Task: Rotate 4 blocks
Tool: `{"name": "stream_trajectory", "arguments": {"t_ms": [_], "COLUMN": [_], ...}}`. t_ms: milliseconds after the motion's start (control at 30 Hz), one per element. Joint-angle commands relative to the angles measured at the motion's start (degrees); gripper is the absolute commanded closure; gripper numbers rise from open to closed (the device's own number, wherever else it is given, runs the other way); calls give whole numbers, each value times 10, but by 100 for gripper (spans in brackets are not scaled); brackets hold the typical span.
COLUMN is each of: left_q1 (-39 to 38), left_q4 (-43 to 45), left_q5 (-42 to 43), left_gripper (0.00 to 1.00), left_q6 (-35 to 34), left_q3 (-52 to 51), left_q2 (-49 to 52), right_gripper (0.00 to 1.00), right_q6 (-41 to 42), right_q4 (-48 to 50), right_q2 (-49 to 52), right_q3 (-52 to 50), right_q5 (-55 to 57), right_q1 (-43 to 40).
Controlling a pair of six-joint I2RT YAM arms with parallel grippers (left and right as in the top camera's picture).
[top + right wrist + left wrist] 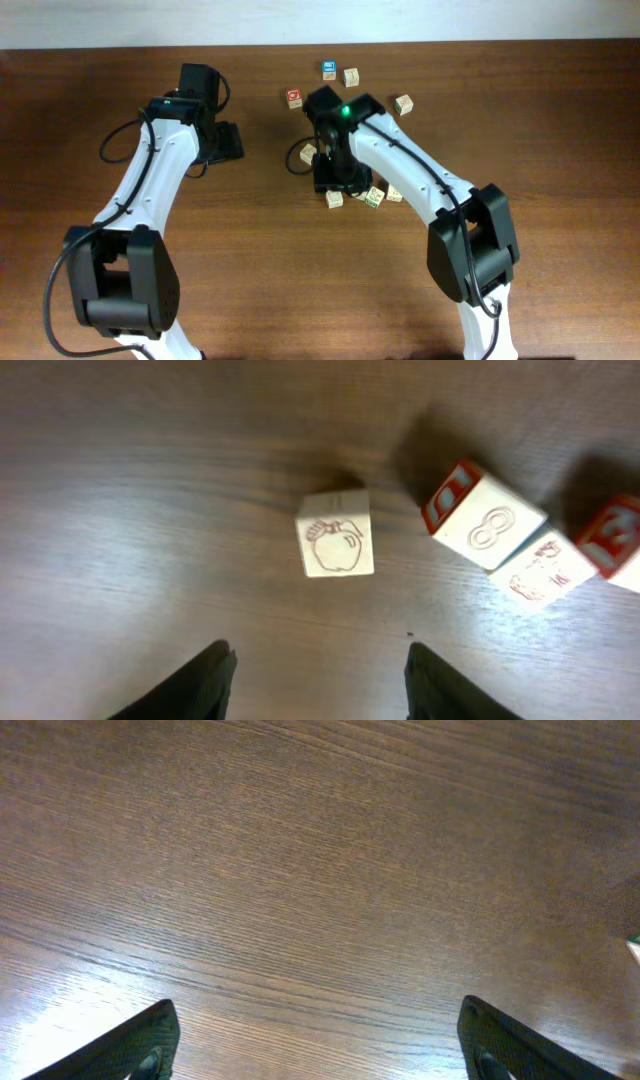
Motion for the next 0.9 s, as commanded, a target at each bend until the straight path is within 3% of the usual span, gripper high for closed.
{"name": "stream_trajectory", "arguments": {"t_ms": [0, 200, 433, 667, 867], "left_q1": [1, 1, 0, 0, 0], "left_q4": [-26, -21, -20, -21, -21], "left_q5": [-15, -19, -18, -19, -19], "left_gripper": [10, 5, 5, 5, 5], "left_q6": [32, 33, 33, 33, 33], "left_q3": [21, 33, 33, 33, 33], "left_q2": [5, 6, 6, 6, 6], "right_gripper": [43, 43, 43, 49, 50], "right_q6": [-17, 12, 77, 87, 87], "right_q4": [-41, -1, 87, 191, 196], "right_q2": [-6, -1, 0, 0, 0], "right_q3": [66, 34, -83, -137, -160], "right_q5": [8, 42, 61, 62, 65], "right_q1": [-10, -69, -69, -69, -69]}}
